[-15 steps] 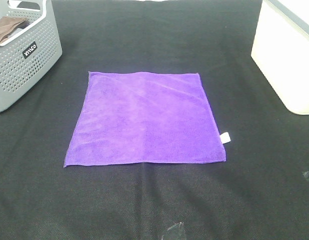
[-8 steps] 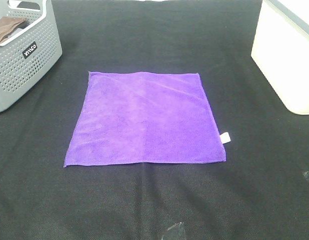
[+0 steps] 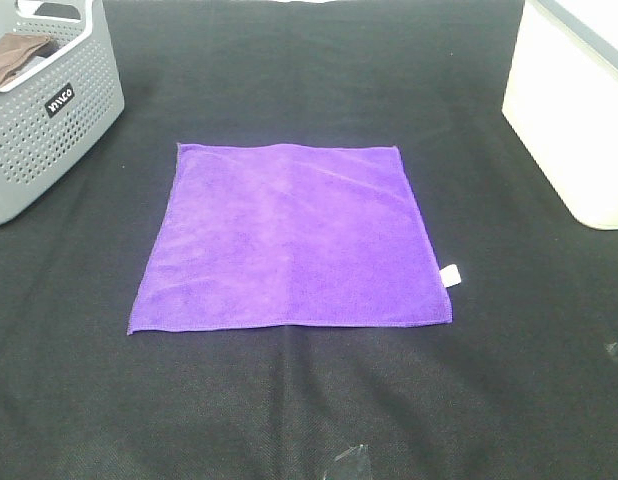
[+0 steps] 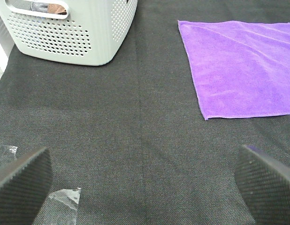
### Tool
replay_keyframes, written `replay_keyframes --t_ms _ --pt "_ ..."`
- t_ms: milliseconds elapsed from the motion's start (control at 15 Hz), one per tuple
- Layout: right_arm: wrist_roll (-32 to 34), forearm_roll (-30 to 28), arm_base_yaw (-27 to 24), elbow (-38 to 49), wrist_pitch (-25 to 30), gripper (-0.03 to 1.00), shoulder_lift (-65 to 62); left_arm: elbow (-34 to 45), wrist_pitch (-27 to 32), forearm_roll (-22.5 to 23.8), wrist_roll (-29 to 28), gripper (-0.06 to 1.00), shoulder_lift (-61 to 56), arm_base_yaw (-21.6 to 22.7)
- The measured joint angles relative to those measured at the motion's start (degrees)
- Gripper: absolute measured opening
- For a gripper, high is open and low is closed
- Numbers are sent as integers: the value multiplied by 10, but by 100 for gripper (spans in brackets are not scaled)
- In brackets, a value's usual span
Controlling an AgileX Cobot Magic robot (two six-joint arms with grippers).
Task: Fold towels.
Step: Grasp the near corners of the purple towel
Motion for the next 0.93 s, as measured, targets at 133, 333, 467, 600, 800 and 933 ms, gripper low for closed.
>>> replay_keyframes --t_ms 133,333,467,600,800,933 --pt "0 0 0 0 0 96 0 0 0 0 0 99 0 0" --pt "0 0 0 0 0 96 0 0 0 0 0 99 0 0" --pt "0 0 0 0 0 96 0 0 0 0 0 99 0 0" --pt "0 0 0 0 0 96 0 0 0 0 0 99 0 0" --pt "0 0 0 0 0 96 0 0 0 0 0 99 0 0" --pt "0 0 0 0 0 96 0 0 0 0 0 99 0 0"
